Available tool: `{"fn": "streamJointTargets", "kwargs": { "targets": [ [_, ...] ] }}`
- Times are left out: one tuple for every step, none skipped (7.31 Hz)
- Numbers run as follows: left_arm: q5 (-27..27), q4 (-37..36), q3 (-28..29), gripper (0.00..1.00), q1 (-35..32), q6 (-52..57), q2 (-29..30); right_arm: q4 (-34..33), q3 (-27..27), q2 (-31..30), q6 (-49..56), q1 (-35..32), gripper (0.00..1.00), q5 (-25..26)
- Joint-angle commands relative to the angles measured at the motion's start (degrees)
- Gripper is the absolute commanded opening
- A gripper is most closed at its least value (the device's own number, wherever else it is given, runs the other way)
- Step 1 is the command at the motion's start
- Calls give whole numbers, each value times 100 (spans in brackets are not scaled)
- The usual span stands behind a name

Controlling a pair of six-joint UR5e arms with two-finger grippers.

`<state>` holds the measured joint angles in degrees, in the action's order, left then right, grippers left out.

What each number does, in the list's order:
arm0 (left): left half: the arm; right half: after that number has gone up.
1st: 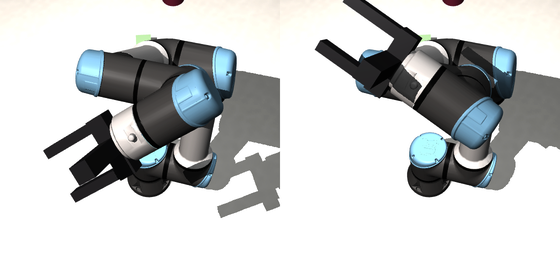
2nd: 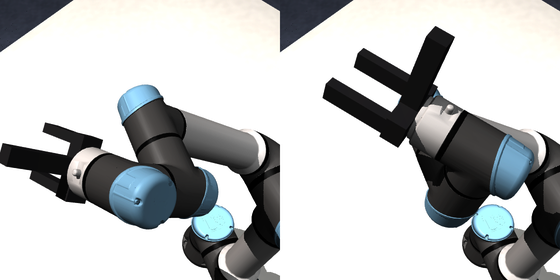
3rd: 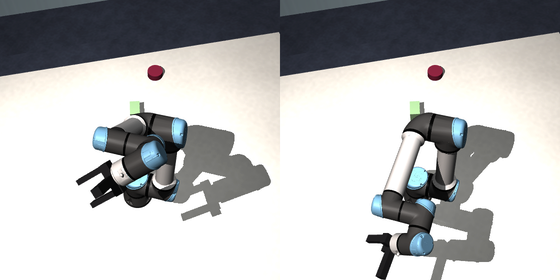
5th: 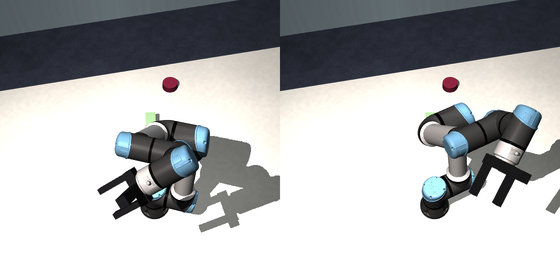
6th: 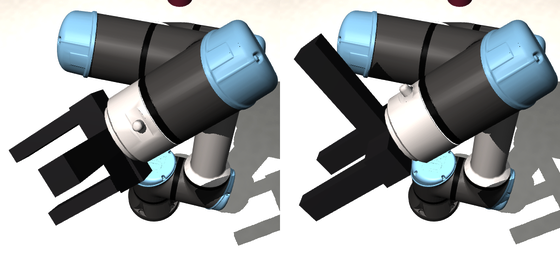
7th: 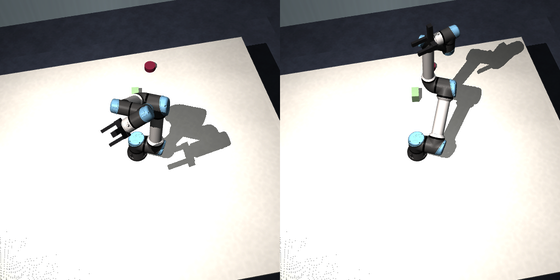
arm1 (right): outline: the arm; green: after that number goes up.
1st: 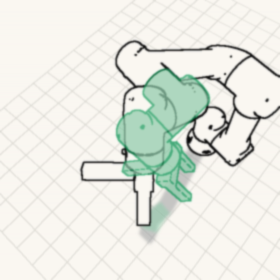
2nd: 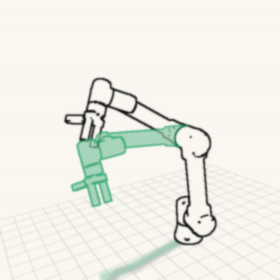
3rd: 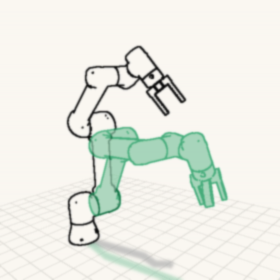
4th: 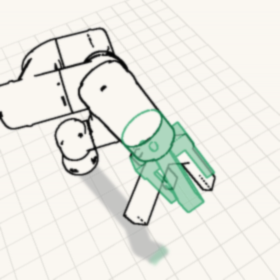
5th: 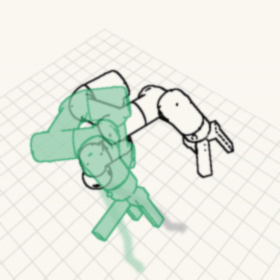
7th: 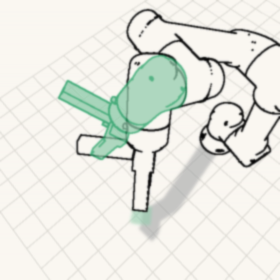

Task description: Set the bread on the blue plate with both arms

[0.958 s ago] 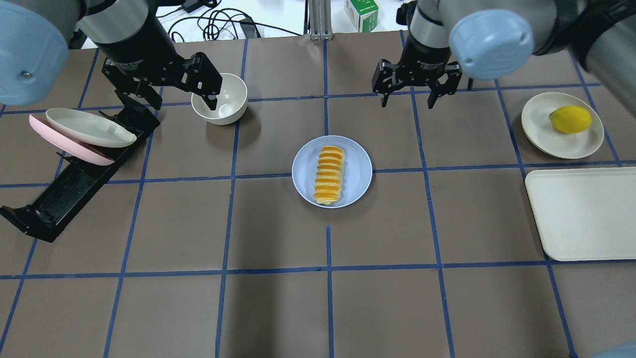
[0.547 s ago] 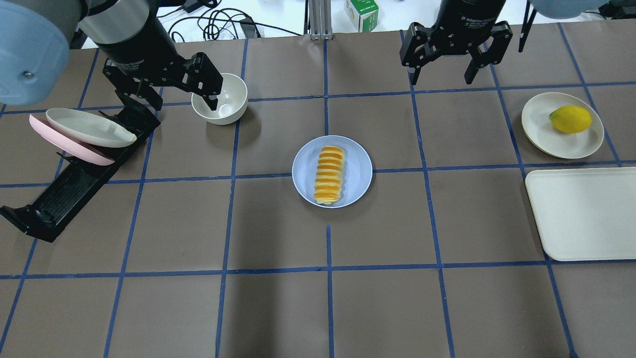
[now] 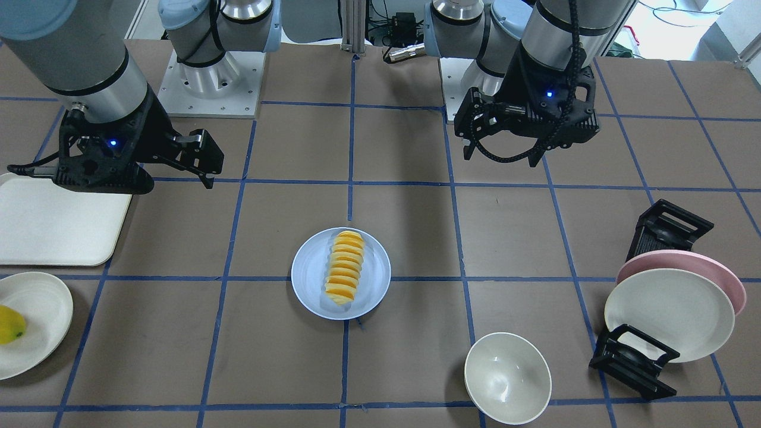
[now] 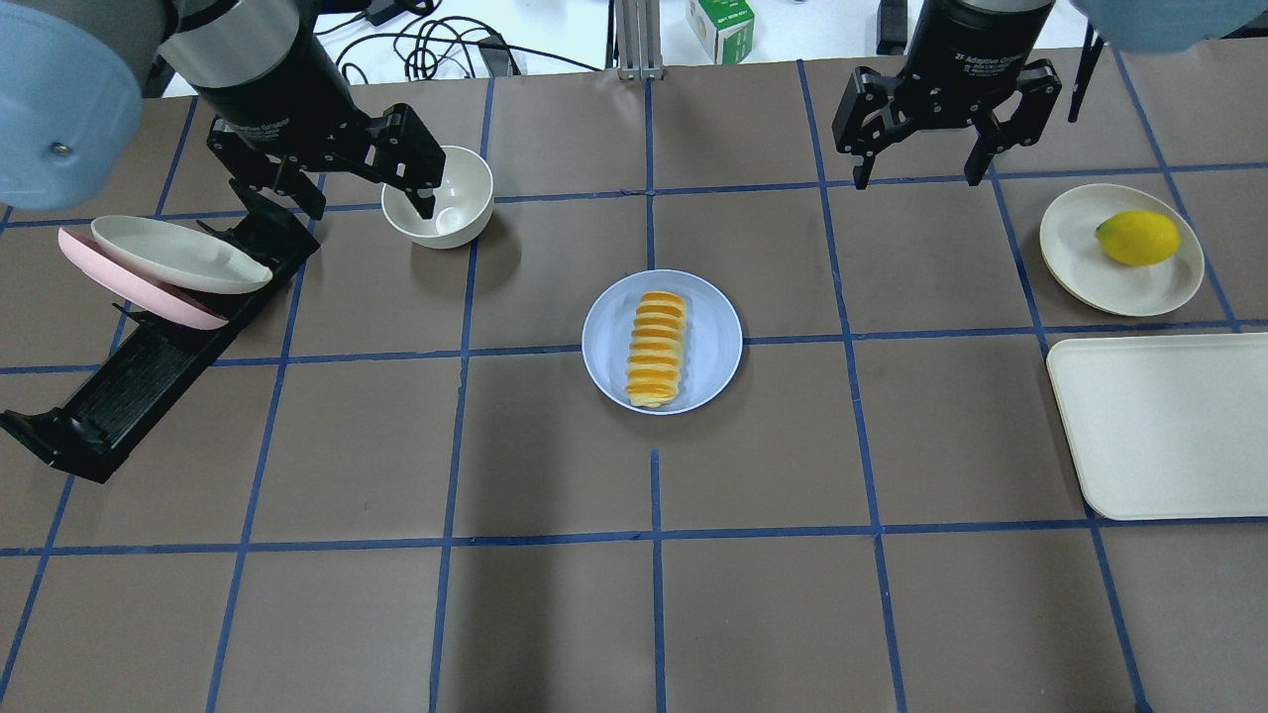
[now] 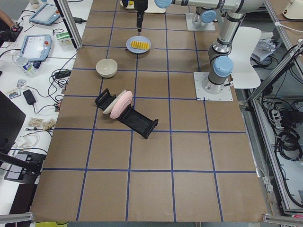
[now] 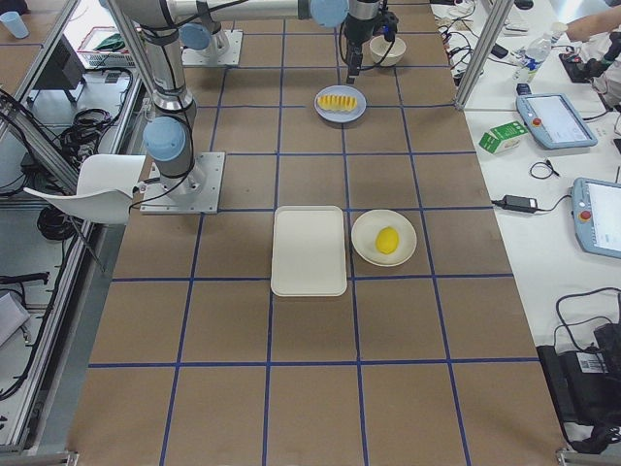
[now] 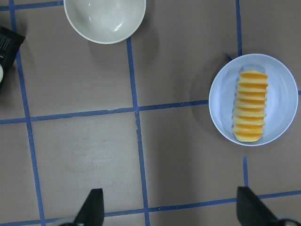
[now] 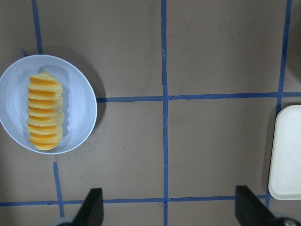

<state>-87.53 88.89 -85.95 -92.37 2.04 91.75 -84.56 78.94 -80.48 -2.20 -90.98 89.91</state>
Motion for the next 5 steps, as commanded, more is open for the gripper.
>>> {"fn": "streamJointTargets", "kwargs": {
  "targets": [
    [-1, -12, 0, 100, 0, -2, 0, -183, 16, -11, -35, 1, 100, -44],
    [-1, -12, 0, 100, 0, -2, 0, -183, 16, -11, -26, 10, 100, -70],
    [-1, -3, 0, 100, 0, -2, -8, -253, 8, -20, -9, 10, 100, -88],
    [-1, -3, 0, 100, 0, -2, -8, -332, 7, -29, -8, 1, 100, -88],
    [-1, -3, -9, 100, 0, -2, -8, -333, 16, -29, -8, 1, 100, -79]
  ]
}}
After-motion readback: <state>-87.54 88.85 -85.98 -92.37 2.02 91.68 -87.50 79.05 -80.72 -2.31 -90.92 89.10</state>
